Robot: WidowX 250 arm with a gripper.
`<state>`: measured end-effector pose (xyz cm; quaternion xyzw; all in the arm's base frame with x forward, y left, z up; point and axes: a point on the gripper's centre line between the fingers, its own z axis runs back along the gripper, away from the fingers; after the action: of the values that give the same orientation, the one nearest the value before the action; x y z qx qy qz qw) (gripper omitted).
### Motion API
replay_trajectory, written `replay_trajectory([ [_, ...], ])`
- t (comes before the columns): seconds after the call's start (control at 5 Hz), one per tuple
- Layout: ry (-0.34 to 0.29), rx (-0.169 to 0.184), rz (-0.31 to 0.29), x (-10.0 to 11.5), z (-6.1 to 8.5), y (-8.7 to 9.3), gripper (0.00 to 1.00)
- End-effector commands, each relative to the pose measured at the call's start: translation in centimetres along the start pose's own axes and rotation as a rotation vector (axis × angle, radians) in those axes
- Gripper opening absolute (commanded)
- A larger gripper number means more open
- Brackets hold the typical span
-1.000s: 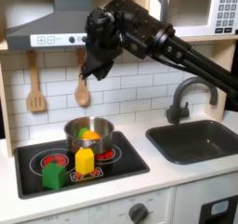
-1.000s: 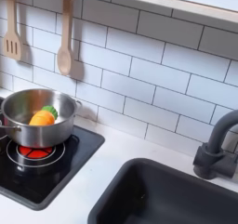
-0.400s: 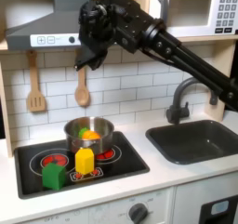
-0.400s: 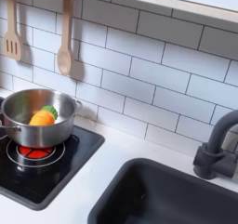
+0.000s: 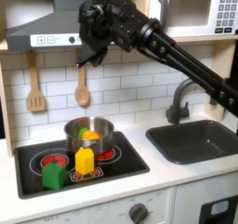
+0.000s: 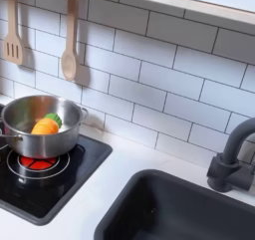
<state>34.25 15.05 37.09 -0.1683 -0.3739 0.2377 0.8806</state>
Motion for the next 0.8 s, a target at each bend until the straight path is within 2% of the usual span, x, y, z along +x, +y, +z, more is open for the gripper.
replay_trajectory([
  [0.0,-0.028,-0.029,0.02,1.1,-0.1,-0.9,0.0],
  [0.2,-0.028,-0.03,0.027,1.3,-0.3,-1.0,0.0],
  [0.6,-0.055,-0.061,0.032,2.6,-0.1,-2.0,0.0],
])
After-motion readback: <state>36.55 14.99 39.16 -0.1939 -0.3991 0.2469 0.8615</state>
